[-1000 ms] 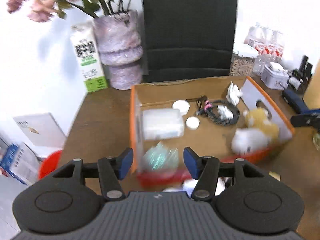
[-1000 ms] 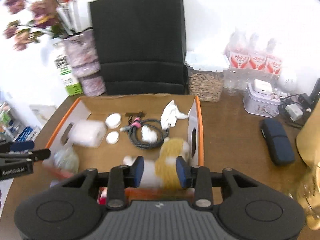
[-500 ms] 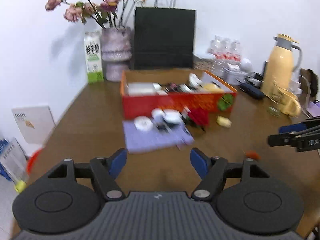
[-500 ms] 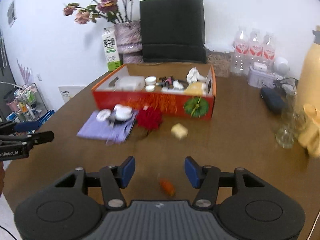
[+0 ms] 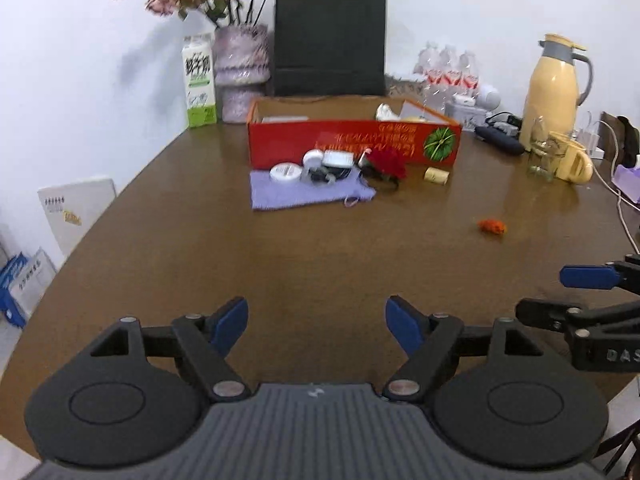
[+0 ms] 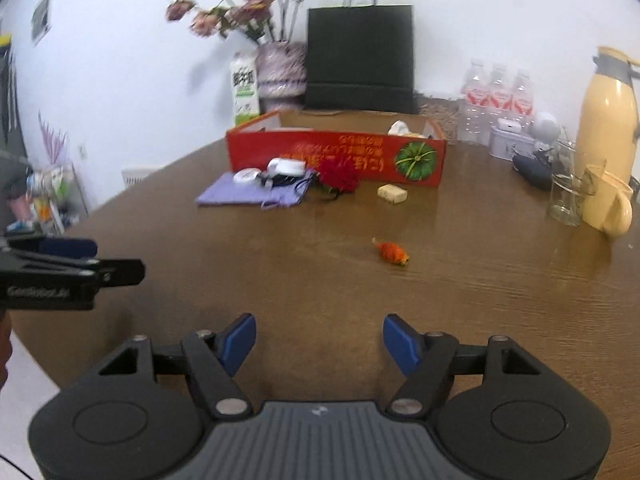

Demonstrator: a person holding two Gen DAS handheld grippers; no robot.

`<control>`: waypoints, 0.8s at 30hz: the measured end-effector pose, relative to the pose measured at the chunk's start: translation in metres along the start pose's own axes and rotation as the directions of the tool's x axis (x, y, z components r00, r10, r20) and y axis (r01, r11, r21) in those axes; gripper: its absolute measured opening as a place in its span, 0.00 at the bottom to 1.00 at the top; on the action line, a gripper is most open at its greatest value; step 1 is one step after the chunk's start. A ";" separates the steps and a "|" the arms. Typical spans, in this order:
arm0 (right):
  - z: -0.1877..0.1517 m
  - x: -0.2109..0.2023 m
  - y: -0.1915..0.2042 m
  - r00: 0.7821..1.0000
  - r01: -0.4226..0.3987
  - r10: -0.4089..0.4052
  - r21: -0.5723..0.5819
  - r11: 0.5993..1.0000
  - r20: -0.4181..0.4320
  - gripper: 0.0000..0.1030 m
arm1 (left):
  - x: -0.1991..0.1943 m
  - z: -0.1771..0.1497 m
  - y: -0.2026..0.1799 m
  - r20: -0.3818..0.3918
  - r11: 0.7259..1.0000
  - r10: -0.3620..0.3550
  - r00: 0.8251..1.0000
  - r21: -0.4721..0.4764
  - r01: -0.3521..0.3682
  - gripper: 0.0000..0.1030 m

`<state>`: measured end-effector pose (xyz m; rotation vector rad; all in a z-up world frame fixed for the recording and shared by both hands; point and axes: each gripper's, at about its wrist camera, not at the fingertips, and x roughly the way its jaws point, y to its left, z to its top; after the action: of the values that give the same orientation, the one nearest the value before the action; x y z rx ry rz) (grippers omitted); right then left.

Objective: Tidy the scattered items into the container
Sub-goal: 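Move both tools back toward the remaining items on the table, then grasp the small orange toy with the right tool while the left tool grasps a white ridged cap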

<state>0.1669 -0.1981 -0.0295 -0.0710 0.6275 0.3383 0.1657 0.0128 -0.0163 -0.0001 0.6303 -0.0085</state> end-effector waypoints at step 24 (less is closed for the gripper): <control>0.034 0.056 -0.034 0.994 0.105 -0.106 0.037 0.994 0.007 0.49 | 0.060 0.037 0.003 -0.058 0.996 -0.088 0.994 -0.036 0.086 0.66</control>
<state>0.2397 -0.2078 -0.0358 -0.0672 0.6189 0.2248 0.2365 0.0151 -0.0219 -0.0603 0.6895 -0.0823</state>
